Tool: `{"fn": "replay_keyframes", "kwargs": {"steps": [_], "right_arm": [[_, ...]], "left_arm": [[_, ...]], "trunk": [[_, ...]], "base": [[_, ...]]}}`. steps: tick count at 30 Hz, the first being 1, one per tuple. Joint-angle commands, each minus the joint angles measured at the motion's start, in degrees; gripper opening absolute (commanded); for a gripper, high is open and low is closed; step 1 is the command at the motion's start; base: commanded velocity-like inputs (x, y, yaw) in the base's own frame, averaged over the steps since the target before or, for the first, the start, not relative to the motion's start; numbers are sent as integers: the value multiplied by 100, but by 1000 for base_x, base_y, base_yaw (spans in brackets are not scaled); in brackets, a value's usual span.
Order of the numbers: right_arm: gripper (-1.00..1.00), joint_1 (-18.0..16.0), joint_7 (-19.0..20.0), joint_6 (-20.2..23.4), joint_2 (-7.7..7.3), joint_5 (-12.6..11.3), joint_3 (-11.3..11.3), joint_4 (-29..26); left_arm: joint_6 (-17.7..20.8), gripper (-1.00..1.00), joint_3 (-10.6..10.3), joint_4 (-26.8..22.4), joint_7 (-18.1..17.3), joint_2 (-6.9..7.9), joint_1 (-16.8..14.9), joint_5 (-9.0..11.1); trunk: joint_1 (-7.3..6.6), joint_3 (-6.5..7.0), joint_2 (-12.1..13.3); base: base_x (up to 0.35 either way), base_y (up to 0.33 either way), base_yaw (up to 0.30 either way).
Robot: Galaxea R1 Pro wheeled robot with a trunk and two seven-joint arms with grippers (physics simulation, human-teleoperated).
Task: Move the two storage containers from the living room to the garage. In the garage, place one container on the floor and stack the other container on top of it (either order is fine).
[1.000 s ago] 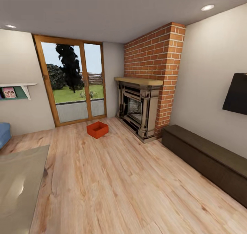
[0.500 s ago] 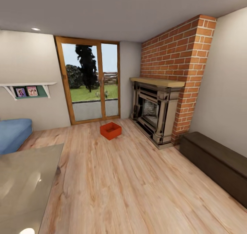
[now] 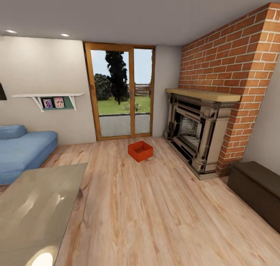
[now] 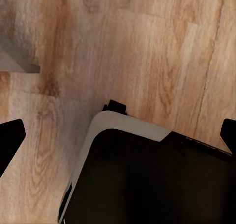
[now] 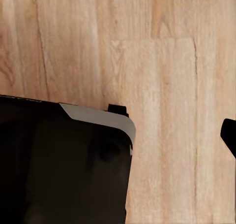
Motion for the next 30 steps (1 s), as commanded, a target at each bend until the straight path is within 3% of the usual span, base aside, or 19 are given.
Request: {"fn": "replay_keyframes", "kwargs": {"steps": [1,11,30], "right_arm": [[100,-8,-14,-33,3,-46,48,17],[100,-10,-13,-31,2,-46,48,17],[100,-8,-60,-18,-15,64,116,17]], "left_arm": [[-8,100,-49,-2,19,0,-4,44],[-8,100,-49,-2,20,0,-4,44],[-8,100,-49,-2,20,0,-4,44]], "trunk": [[5,-10,-8],[5,-10,-8],[5,-10,-8]], "base": [[324,0,274],[324,0,274],[324,0,15]]}}
